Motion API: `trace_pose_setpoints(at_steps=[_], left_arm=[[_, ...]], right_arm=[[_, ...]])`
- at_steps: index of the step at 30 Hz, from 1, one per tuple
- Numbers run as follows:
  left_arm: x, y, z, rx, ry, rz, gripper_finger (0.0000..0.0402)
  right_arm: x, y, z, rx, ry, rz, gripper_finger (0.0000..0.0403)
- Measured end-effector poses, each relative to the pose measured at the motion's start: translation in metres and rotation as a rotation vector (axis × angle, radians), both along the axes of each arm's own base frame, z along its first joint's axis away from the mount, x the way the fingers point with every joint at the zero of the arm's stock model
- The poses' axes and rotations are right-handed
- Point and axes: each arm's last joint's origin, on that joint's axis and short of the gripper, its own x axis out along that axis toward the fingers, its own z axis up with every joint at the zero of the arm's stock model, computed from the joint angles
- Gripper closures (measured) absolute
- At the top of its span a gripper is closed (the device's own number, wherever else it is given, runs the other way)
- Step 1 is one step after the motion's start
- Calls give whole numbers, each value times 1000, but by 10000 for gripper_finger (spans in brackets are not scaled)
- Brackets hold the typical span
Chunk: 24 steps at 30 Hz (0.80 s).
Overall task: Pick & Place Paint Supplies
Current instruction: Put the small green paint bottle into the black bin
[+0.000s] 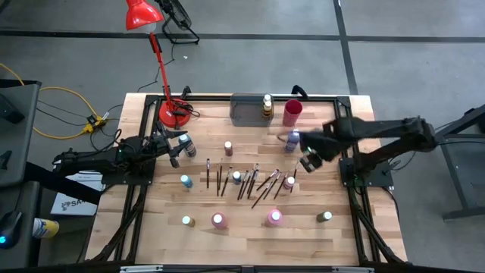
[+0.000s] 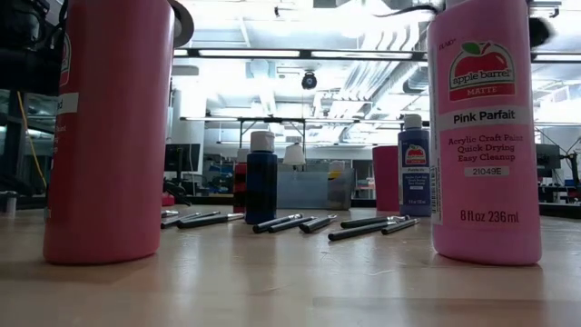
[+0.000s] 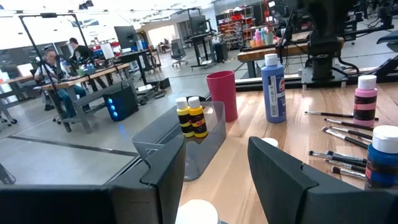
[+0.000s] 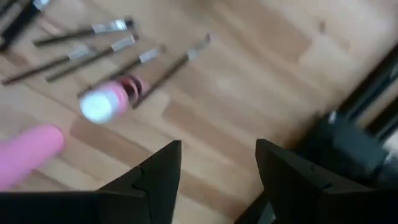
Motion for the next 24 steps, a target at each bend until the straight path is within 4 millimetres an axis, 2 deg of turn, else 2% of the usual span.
trace_pose_setpoints(at_steps=[5, 11, 16, 24], left_arm=[[0, 0, 0, 0, 1, 0, 231], [0, 0, 0, 0, 1, 0, 231], [0, 0, 0, 0, 0, 0, 231], [0, 0, 0, 0, 0, 0, 231]], right_arm=[[-22, 30, -14, 40, 28, -78, 202], [-34, 65, -28, 91, 43, -150, 202], [-33, 93, -36, 115, 38, -244, 202], [-27, 131, -58, 161, 156, -341, 202]])
